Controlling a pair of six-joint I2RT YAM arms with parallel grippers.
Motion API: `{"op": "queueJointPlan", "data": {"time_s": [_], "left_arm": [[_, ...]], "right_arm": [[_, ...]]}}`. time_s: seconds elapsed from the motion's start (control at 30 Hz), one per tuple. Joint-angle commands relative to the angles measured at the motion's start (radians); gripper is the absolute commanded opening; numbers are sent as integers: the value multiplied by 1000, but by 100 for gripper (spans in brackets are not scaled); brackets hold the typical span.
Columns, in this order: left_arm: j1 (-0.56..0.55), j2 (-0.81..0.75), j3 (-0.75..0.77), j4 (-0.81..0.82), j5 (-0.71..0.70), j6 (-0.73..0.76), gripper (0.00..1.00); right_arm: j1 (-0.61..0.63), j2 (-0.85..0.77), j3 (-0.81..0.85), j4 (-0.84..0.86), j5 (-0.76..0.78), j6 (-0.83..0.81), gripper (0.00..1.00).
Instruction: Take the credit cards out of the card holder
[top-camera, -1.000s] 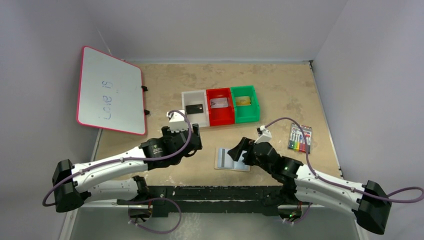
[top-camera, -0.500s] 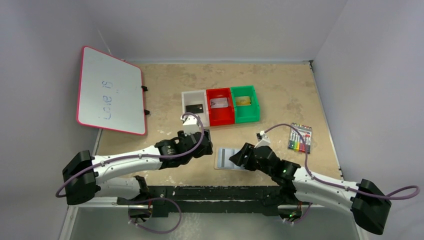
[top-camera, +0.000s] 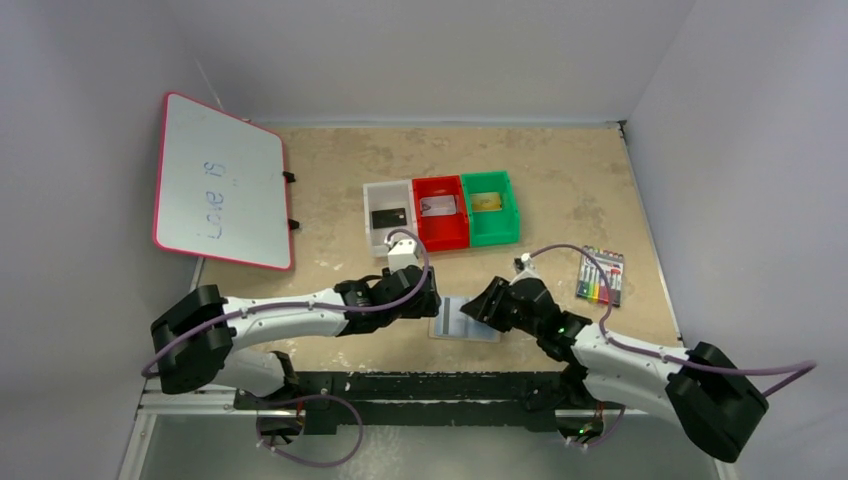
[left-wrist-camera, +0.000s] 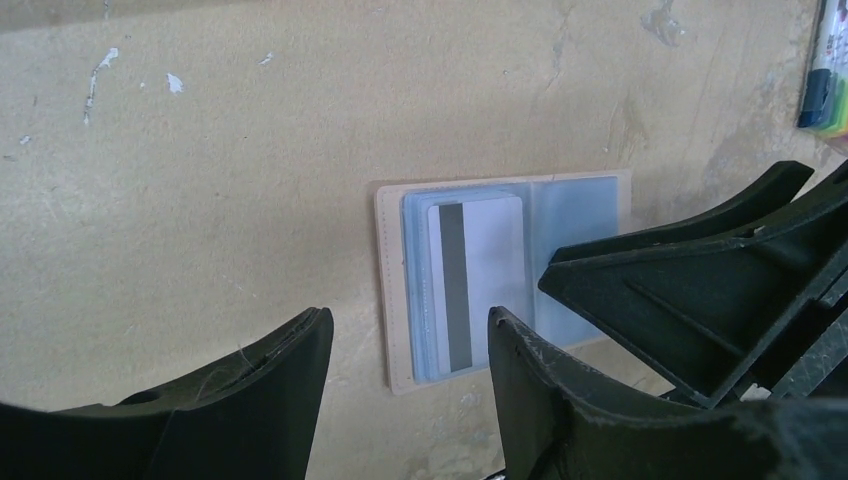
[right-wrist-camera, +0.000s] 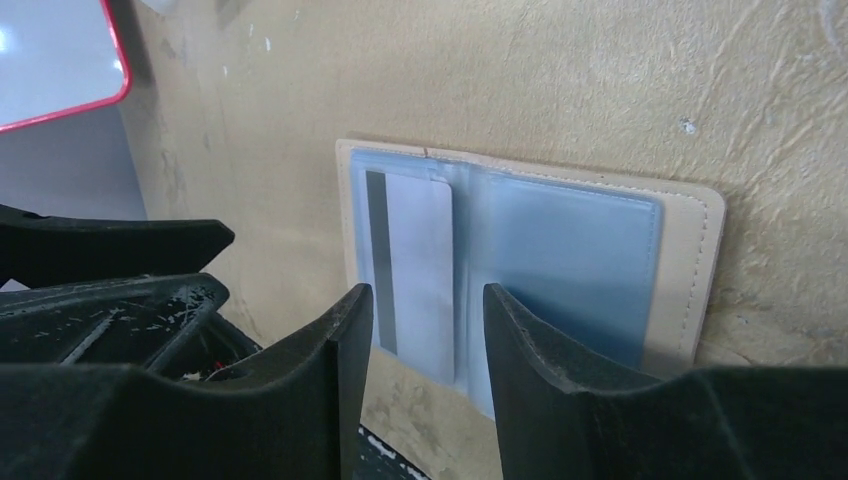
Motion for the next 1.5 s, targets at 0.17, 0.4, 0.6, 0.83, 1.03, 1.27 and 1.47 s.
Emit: {"op": "queueJointPlan", "data": {"time_s": [0.17, 0.4, 0.6, 0.83, 1.03, 1.27, 1.47], "left_arm": [[-12, 95, 42, 72, 53, 12, 55], [-44, 189, 89, 99, 64, 36, 50], [-75, 291, 157, 21, 22, 48, 37], [-118, 364, 182, -29, -17, 34, 22], [-142, 384, 183, -56, -43, 14, 16], [-145, 378, 189, -121, -121, -24, 13], [-145, 407, 217, -171, -154, -31, 9]], "right_arm": [[-28, 98, -11, 153, -119, -25, 40], [-31, 159, -19, 166, -127, -7, 37], [-33, 164, -36, 189, -120, 22, 32], [-41, 175, -80, 307, -158, 69, 20], [-45, 182, -85, 339, -166, 91, 8], [-53, 114, -87, 248, -130, 85, 0], [-67, -14, -135, 194, -121, 108, 0]]}}
